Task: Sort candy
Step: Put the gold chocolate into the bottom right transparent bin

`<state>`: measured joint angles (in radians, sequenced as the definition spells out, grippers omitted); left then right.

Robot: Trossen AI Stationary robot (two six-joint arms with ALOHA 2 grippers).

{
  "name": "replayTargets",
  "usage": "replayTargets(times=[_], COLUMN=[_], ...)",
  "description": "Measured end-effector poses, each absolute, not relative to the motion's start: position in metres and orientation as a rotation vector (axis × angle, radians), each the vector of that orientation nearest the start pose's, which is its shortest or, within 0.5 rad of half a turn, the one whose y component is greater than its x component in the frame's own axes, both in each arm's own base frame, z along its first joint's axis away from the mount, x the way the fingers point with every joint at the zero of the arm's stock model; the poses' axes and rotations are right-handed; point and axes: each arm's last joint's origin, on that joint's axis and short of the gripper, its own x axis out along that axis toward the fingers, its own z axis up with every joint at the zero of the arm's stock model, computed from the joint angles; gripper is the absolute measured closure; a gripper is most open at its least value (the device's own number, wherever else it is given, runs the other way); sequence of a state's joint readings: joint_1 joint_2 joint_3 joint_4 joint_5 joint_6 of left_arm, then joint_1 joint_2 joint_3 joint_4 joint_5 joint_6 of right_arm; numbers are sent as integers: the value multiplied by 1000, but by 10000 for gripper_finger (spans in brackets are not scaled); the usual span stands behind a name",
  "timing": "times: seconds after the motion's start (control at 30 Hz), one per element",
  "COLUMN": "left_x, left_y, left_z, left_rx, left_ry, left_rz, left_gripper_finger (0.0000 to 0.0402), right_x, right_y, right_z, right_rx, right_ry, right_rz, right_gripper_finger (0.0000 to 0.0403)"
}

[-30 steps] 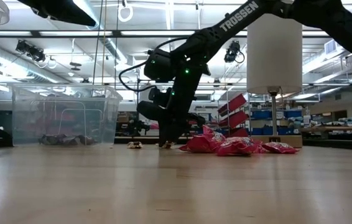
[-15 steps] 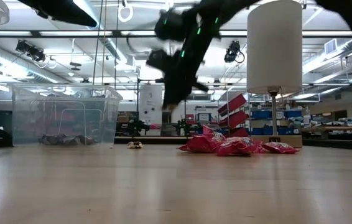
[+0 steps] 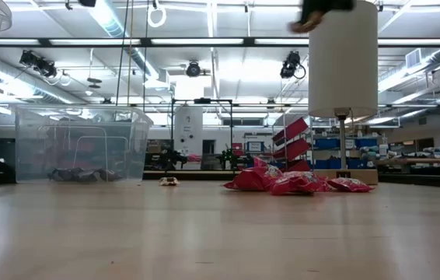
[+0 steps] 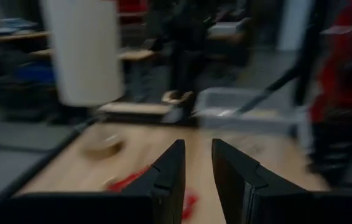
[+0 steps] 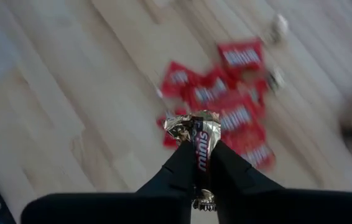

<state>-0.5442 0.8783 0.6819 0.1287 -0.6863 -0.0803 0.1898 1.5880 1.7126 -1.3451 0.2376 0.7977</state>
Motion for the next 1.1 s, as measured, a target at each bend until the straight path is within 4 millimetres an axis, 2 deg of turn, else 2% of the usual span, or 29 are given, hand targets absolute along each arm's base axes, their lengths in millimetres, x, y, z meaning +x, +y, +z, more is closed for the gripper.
replayTargets(times=[0.17, 0.5, 0.63, 0.73, 0.93, 1.1], left_x=[185, 198, 198, 196, 183, 165], left_y=[-95, -108, -111, -116, -137, -158], left_z=[309, 297, 296, 297, 298, 298], left_rx=[-57, -41, -39, -35, -1, 1], left_ry=[43, 80, 91, 80, 63, 65], left_rz=[-33, -171, -254, -324, -508, -629], left_gripper_finger=[319, 319, 319, 319, 319, 319], right_x=[249, 222, 209, 198, 180, 164], right_y=[86, 137, 156, 169, 189, 202], right_z=[374, 373, 373, 373, 372, 351], right_rx=[545, 827, 832, 836, 1017, 1032], right_ry=[1132, 1098, 1230, 1283, 1302, 1395], right_rz=[-663, -769, -676, -639, -764, -888], right_gripper_finger=[382, 385, 385, 387, 389, 389])
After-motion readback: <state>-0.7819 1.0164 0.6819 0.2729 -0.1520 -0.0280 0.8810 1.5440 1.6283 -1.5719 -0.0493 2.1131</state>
